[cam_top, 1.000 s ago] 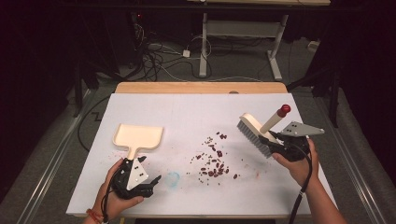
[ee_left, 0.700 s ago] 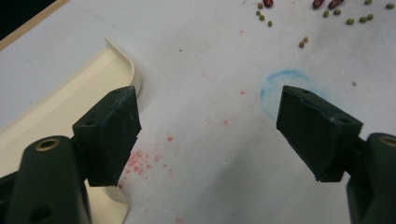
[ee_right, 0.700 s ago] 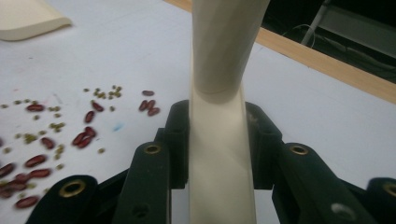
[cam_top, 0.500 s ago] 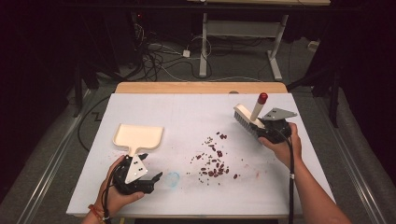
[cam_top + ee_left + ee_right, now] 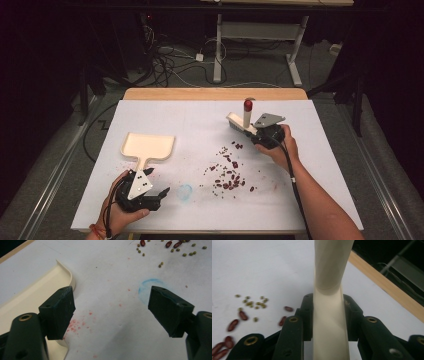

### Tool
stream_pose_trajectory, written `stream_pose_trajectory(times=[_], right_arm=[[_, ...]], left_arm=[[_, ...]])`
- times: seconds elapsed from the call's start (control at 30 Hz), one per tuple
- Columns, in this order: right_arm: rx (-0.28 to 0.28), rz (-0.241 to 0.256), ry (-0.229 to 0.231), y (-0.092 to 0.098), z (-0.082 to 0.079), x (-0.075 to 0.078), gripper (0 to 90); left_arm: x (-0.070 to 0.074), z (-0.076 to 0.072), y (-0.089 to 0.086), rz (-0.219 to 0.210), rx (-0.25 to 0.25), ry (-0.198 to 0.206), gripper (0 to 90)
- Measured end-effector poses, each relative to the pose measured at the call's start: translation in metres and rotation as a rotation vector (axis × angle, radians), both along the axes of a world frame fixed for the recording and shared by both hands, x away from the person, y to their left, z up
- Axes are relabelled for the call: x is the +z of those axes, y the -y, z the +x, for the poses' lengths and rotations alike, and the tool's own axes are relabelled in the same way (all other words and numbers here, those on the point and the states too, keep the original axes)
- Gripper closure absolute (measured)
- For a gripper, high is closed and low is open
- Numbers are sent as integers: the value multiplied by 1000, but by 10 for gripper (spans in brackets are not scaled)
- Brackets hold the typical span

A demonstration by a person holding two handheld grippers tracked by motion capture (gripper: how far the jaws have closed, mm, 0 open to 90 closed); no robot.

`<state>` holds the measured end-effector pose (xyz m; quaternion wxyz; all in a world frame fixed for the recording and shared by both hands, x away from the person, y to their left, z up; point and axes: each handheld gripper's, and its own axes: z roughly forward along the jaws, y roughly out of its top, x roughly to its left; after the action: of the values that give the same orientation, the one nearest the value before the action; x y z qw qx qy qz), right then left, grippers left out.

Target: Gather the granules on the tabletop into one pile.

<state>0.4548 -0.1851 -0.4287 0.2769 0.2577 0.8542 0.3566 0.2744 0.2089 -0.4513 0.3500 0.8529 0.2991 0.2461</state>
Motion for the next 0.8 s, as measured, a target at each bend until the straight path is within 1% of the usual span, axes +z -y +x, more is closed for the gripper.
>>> stream_pose_trajectory(times=[0.03, 0.07, 0.1, 0.13, 0.17, 0.2, 0.23, 0.27, 0.3, 0.37, 0.4, 0.43, 0.47, 0.5, 0.53, 0.57, 0.6, 0.63, 0.67, 0.73, 0.8], right_arm=[[47, -11, -3, -7, -7, -4, 673], [70, -14, -4, -9, -11, -5, 673], [95, -18, -1, -11, -15, -6, 673], [95, -18, -1, -11, -15, -6, 673], [113, -16, -5, -12, -20, -6, 673], [156, -14, -6, -14, -28, -6, 672], [156, -14, -6, -14, -28, -6, 672], [184, -12, -12, -15, -32, -5, 673], [213, -9, -14, -16, -35, -5, 673], [246, -8, -25, -17, -42, -5, 672], [271, -12, -26, -19, -50, -5, 672], [285, -20, -24, -19, -53, -5, 672], [302, -18, -24, -19, -57, -5, 672], [302, -18, -24, -19, -57, -5, 672], [332, -21, -27, -18, -64, -4, 672], [345, -21, -28, -18, -68, -3, 672], [345, -21, -28, -18, -68, -3, 672], [367, -21, -29, -17, -74, -2, 673], [367, -21, -29, -17, -74, -2, 673], [374, -25, -28, -16, -81, 0, 673], [390, -17, -29, -15, -86, 0, 673]], left_arm=[[0, 0, 0, -3, -1, -3, 203], [0, 0, 0, -7, -1, -3, 203], [0, -1, 0, 0, -3, -2, 203], [0, 0, 0, -1, -4, -2, 203], [0, 0, 0, -2, -6, -2, 203], [0, 0, 1, -4, -6, -3, 203], [0, 0, 1, -4, -8, -6, 203], [0, 1, 1, 2, -15, 3, 203], [-1, 1, 2, 1, -14, -10, 203], [-1, 0, 4, 5, -21, -13, 203], [-1, 0, 5, 7, -23, -12, 203], [-1, -1, 5, 9, -25, -12, 203], [-1, -1, 5, 8, -27, -12, 203], [-1, -1, 5, 9, -28, -12, 203], [-1, -1, 5, 9, -28, -12, 203], [-1, -1, 5, 9, -27, -13, 203], [-1, -1, 6, 11, -27, -13, 203], [-1, -1, 6, 12, -26, -12, 203], [-1, -2, 5, 15, -27, -12, 203], [-1, -3, 5, 17, -26, -10, 203], [0, -5, 5, 17, -26, -8, 200]])
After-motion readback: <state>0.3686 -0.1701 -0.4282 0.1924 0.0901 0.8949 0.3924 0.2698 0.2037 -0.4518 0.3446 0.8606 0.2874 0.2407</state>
